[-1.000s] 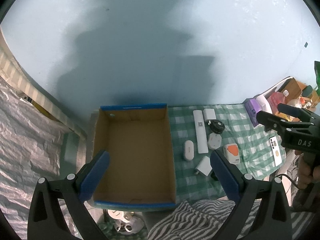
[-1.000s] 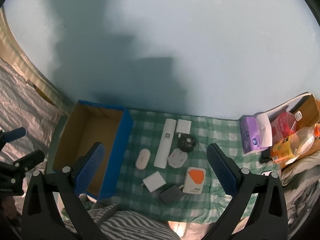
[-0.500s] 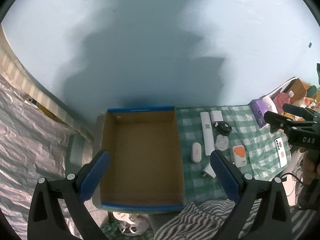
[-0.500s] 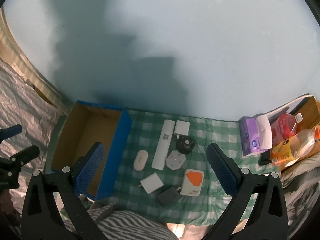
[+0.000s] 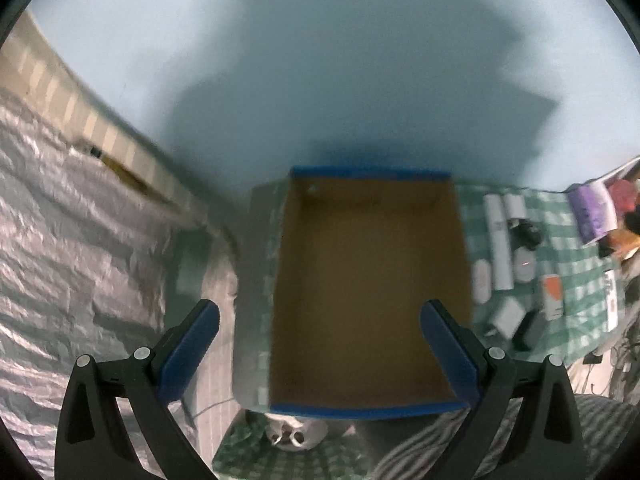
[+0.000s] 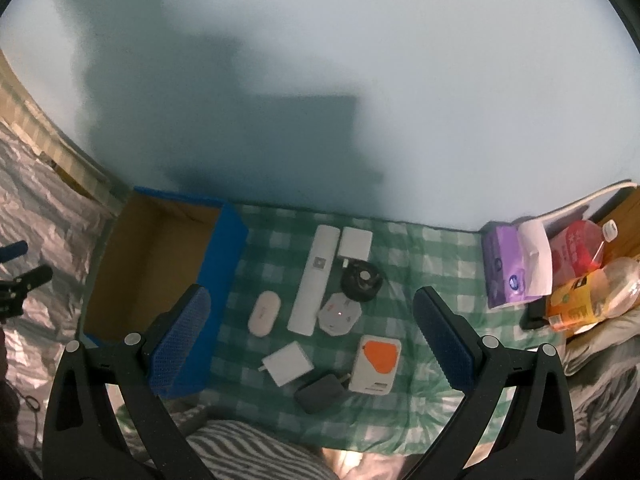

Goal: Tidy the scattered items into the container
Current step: 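Move the left tool over the box while the right tool approaches the power bank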

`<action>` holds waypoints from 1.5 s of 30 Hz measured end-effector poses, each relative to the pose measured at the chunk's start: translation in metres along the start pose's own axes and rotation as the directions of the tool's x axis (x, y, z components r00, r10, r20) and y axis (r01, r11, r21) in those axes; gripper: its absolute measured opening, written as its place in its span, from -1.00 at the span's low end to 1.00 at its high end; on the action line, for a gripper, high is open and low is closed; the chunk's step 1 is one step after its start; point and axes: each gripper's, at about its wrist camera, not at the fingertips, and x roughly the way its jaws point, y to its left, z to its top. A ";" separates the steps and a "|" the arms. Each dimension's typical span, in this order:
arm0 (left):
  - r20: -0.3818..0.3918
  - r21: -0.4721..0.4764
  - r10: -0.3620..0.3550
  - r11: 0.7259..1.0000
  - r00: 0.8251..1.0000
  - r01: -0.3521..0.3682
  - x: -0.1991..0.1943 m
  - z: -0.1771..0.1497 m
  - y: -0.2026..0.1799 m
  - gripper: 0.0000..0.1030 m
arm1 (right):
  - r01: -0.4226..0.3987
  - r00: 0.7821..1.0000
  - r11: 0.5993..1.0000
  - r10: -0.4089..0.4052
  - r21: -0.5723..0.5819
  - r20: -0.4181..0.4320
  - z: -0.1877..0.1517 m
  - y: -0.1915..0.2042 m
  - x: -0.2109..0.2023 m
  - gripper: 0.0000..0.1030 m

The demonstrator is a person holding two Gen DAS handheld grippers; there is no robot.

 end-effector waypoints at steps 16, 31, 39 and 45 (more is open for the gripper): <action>-0.196 -0.025 0.020 0.999 0.980 -0.025 0.102 -0.037 0.042 0.94 | 0.017 0.992 1.000 -0.019 -0.014 -0.126 -0.022 -0.030 0.067 0.98; -0.341 -0.113 -0.072 0.993 0.937 0.036 0.162 -0.065 0.040 -0.02 | 0.058 0.982 0.998 -0.057 0.000 -0.179 -0.034 -0.036 0.084 0.97; -0.327 -0.099 -0.064 0.995 0.943 0.033 0.162 -0.067 0.023 -0.02 | 0.067 0.979 0.997 -0.061 0.024 -0.195 -0.038 -0.043 0.090 0.97; -0.354 -0.109 -0.066 0.994 0.933 0.029 0.166 -0.068 0.027 -0.33 | 0.070 0.977 0.997 -0.063 0.028 -0.203 -0.041 -0.047 0.093 0.97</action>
